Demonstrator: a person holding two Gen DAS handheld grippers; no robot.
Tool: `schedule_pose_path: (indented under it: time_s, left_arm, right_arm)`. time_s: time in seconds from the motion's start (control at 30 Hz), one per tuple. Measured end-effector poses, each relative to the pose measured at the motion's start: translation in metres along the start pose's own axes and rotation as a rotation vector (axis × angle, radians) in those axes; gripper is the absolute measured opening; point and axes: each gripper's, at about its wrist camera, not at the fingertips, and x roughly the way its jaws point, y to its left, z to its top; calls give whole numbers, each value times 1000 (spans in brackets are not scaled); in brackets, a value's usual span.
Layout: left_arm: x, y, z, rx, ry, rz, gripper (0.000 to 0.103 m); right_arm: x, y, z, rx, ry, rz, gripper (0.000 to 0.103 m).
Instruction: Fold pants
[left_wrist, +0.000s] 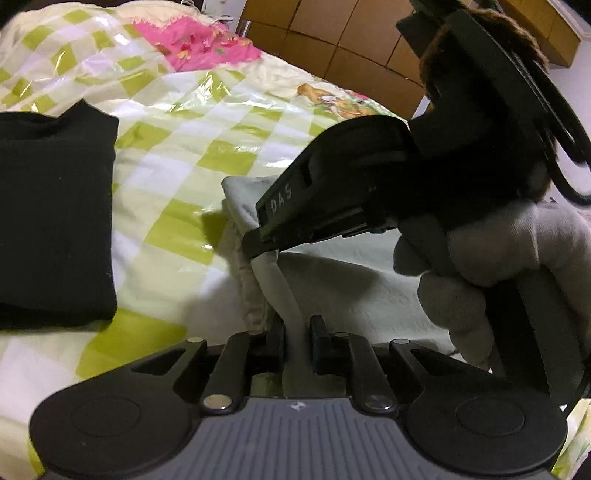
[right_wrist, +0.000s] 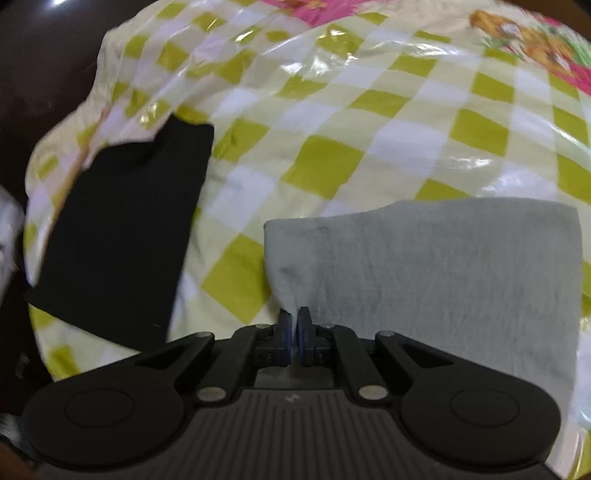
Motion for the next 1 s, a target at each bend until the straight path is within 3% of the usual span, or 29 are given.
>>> schedule_pose_path:
  time_s: [0.1,0.27,0.4,0.5,0.57,0.73,0.9,1.0]
  left_arm:
    - [-1,-5,-2,40,3,20,31]
    - [-8,-5,-2,44,14,32,34]
    - [-19,-5,5,32,5,29,35]
    - [-28,-4,16,27,-46,20,38]
    - [-30,-1,26,6,-79,21,46]
    - [-15,-1,37,-25,-96,32,53]
    - [23,7,27,-48,26,62,55]
    - [27,9,21,-61,51,50,61]
  right_arm:
    - [-7,8,1,-50,-3,6,13]
    - [-63,-7,0,-74,-96,69,26]
    - [-103,-40,-13,-60,-153,2,39]
    - [-109,-68,-29,-44,-139,-106,39]
    - [-106,-91,-38,26,-118,-116,40]
    - [-93,-138,-58,240,-104,-31,44]
    - [-80,-151,-68,275,-74,46,49]
    - [-72,-154,-73,299,-73,106,55]
